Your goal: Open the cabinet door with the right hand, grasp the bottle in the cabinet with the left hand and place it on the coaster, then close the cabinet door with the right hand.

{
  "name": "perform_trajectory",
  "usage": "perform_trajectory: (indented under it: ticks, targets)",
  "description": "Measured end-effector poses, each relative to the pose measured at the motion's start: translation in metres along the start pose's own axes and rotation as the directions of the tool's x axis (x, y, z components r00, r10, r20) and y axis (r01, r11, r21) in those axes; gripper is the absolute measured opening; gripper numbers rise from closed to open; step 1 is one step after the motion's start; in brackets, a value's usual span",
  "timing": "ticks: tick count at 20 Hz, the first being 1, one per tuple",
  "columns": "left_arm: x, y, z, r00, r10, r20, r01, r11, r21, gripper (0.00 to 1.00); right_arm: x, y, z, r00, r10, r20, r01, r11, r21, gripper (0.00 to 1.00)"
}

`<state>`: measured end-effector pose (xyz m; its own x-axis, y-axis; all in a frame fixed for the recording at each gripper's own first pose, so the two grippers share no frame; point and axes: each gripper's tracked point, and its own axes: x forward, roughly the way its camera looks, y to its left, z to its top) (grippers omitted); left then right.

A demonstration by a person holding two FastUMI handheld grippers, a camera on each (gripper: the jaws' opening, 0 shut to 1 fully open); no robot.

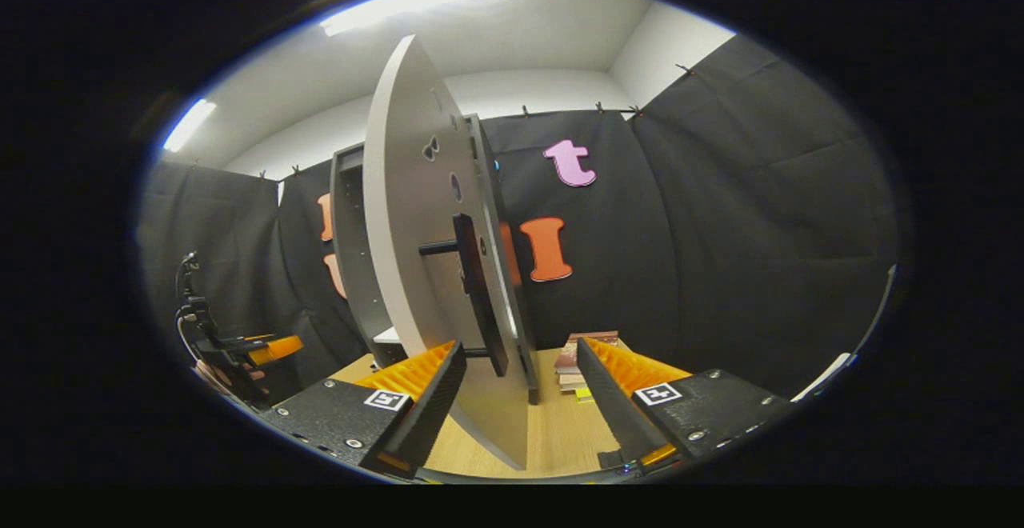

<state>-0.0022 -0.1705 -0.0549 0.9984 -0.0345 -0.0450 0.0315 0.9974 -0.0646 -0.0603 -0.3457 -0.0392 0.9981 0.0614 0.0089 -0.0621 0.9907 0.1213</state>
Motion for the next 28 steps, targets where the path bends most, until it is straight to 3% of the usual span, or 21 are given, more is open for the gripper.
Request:
perform_trajectory:
  ticks: [6,11,22,23,24,25,26,27,28]
  targets:
    - [0.0,-0.011,0.001,1.0,-0.019,-0.004,0.019,1.0,0.015,0.94,0.003,0.017,-0.004,1.0,0.031,-0.003,-0.031,0.999,-0.019,0.86]
    - [-0.003,-0.006,0.007,1.0,-0.015,0.007,0.015,1.0,0.021,0.96,0.011,0.07,-0.013,0.992,0.126,-0.013,-0.126,0.992,-0.021,0.86]
    - [-0.006,0.053,0.009,0.998,0.065,0.006,-0.065,0.998,0.016,0.94,0.055,0.142,-0.029,0.971,0.235,-0.033,-0.234,0.972,0.024,0.87]
    - [-0.002,0.055,0.008,0.998,0.062,0.003,-0.062,0.998,0.009,0.95,0.059,0.152,-0.031,0.97,0.24,-0.035,-0.24,0.971,0.02,0.95]
    - [0.002,0.059,0.006,0.998,0.063,-0.007,-0.063,0.998,0.01,0.96,0.064,0.161,-0.031,0.97,0.242,-0.033,-0.242,0.97,0.009,0.87]
    - [0.005,0.063,0.004,0.998,0.06,-0.008,-0.06,0.998,0.012,0.94,0.069,0.169,-0.031,0.968,0.248,-0.033,-0.248,0.969,-0.005,0.96]
    - [0.008,0.069,0.006,0.998,0.064,-0.005,-0.064,0.998,0.011,0.94,0.074,0.177,-0.033,0.966,0.255,-0.037,-0.255,0.967,-0.01,0.89]
    - [0.011,0.076,0.008,0.998,0.066,-0.001,-0.066,0.998,0.005,0.96,0.081,0.183,-0.036,0.966,0.256,-0.04,-0.256,0.967,-0.002,0.98]
    - [0.014,0.082,0.009,0.998,0.068,0.0,-0.068,0.998,-0.003,0.94,0.087,0.189,-0.04,0.965,0.258,-0.045,-0.258,0.966,0.006,0.92]
